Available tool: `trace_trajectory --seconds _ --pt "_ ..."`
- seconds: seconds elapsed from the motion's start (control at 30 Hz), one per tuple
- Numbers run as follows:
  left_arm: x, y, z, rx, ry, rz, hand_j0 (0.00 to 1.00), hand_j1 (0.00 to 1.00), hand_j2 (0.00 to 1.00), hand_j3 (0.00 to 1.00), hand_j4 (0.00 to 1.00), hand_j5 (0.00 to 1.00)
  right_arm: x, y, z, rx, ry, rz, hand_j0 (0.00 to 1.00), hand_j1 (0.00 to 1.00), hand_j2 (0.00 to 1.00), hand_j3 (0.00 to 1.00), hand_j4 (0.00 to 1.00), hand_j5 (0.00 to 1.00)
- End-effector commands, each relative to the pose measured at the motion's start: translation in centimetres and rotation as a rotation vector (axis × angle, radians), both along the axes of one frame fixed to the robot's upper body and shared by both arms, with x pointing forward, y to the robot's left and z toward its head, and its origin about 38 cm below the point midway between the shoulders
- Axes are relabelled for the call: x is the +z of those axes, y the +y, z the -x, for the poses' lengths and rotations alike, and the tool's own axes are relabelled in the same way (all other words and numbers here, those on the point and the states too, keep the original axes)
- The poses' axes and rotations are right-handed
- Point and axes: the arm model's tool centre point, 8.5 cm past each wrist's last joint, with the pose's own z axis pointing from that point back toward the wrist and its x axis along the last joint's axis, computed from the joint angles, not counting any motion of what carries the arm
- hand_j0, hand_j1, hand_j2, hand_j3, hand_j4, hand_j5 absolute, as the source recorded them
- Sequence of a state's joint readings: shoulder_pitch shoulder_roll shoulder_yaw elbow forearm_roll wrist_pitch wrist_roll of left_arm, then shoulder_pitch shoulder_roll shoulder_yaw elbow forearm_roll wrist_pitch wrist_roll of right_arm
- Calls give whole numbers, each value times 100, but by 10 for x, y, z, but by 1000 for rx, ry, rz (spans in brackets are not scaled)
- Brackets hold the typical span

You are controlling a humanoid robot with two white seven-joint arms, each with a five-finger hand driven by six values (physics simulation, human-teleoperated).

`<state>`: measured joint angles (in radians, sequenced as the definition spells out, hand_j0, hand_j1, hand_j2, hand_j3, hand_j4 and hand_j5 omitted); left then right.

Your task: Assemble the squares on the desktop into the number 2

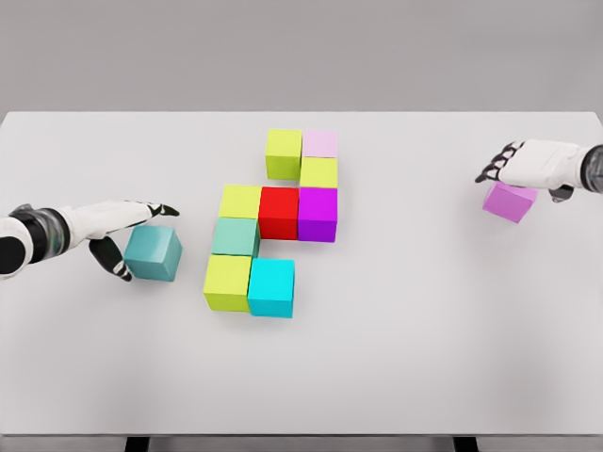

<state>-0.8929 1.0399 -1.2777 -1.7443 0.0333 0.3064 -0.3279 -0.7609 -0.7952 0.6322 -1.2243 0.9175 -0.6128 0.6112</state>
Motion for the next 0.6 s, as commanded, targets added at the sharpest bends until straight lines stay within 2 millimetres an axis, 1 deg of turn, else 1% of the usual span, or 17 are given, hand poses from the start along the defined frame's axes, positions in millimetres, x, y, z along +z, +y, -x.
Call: trace_trajectory --seconds 0.0,0.17,0.27,0.47,0.57 --pt "-6 -2 3 4 23 10 100 100 100 100 100 100 -2 0 0 -1 4 5 100 100 100 100 100 100" --pt "-7 -2 6 -4 28 8 100 100 100 100 100 100 -2 -1 1 -2 4 4 100 100 100 100 100 100" --pt "-2 6 6 5 21 1 100 100 100 100 100 100 -3 -1 1 -2 7 3 100 100 100 100 100 100" --pt "0 6 7 -4 19 4 100 100 100 100 100 100 -8 0 3 1 19 10 100 100 100 100 100 100" --pt "2 2 9 -54 20 26 100 100 100 100 100 100 -10 1 3 5 24 14 100 100 100 100 100 100"
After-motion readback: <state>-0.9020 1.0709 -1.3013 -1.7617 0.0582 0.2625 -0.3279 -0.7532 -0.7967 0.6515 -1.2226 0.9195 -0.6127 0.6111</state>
